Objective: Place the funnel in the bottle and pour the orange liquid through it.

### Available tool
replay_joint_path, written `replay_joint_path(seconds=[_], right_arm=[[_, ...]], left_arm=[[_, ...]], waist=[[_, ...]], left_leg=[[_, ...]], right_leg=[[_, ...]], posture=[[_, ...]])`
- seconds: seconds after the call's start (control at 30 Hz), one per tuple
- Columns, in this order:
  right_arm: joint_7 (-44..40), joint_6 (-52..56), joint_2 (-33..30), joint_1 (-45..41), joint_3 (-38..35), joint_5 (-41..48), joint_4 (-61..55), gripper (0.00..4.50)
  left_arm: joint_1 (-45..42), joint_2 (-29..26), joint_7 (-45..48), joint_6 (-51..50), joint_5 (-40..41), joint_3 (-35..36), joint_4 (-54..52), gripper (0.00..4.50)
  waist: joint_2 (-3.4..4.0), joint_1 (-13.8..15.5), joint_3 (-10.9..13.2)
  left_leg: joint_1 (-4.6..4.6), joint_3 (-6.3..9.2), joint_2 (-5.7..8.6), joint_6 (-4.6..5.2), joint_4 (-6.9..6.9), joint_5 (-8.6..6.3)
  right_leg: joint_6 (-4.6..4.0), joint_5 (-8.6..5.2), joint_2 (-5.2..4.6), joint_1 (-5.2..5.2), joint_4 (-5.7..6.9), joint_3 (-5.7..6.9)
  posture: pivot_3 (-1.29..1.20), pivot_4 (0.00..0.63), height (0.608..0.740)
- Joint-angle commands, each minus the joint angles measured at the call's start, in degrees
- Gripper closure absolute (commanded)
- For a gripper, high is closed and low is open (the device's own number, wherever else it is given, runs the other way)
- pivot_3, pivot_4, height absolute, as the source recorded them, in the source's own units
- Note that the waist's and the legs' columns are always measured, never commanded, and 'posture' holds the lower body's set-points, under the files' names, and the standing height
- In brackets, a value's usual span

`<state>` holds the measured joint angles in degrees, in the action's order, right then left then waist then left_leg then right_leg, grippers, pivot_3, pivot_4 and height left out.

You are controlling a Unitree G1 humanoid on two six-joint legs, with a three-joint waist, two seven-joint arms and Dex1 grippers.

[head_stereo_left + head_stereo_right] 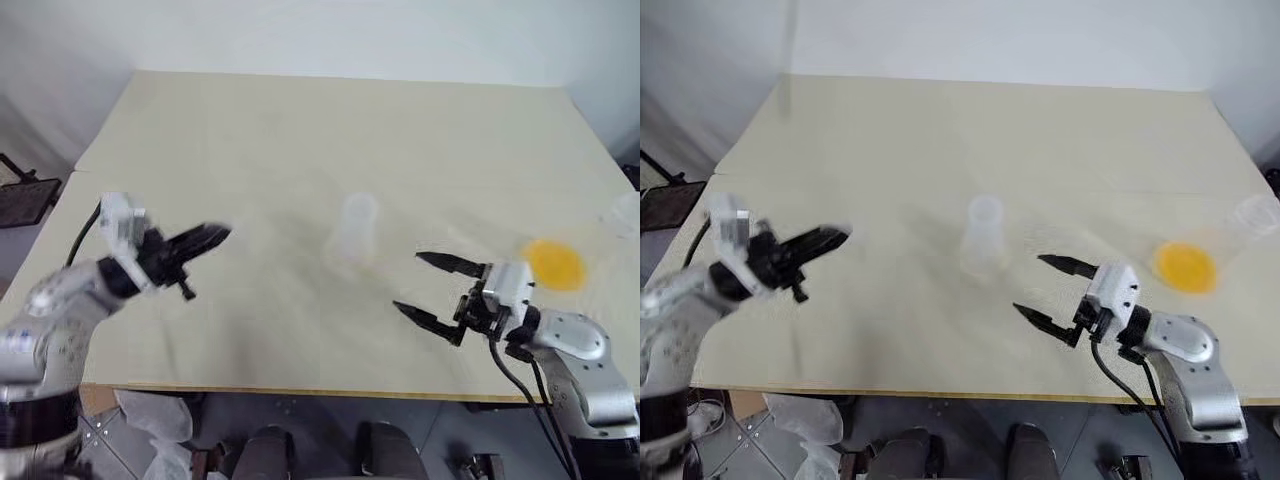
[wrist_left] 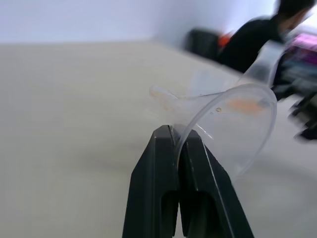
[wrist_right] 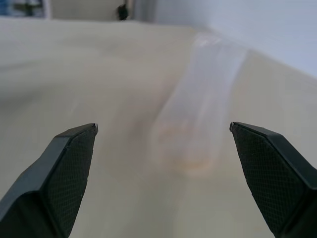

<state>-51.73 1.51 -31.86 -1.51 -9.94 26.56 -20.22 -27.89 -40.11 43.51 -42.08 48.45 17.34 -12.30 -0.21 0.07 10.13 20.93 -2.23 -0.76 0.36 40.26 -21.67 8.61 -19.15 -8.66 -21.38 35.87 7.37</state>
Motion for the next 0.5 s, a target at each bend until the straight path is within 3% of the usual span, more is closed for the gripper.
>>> replay_joint_path(seconds=[0.03,0.23,0.5], right_arm=[[5.5,-1.0,2.6,2.2,-4.2,2.2,-4.8,0.00],[11.6,-1.7,6.8,6.0,-3.8,0.4,-8.9,0.00],[15.5,-3.8,9.6,7.9,-1.8,-2.8,-10.1,0.00]], left_arm=[[-9.8,-1.9,-0.3,-10.0,2.4,-4.9,4.4,4.48],[-29.3,-3.8,5.5,-25.0,2.2,-14.0,15.7,4.48],[-42.3,-0.1,7.9,-35.3,-1.0,-20.7,25.9,4.48]], waist=[[-0.01,-0.1,0.0],[0.00,-0.4,0.0],[0.00,-0.3,0.0]], left_leg=[[-0.01,0.01,0.01,0.00,-0.03,0.00],[-0.04,-0.13,0.01,-0.01,-0.13,0.01],[-0.05,-0.16,0.01,-0.01,-0.10,0.01]], right_leg=[[0.00,0.00,0.01,0.00,0.03,0.00],[0.00,0.00,0.08,-0.11,0.06,-0.04],[0.00,-0.01,0.08,-0.11,0.07,-0.14]], posture=[[0.00,0.150,0.740],[0.00,0.150,0.740],[0.00,0.150,0.740]])
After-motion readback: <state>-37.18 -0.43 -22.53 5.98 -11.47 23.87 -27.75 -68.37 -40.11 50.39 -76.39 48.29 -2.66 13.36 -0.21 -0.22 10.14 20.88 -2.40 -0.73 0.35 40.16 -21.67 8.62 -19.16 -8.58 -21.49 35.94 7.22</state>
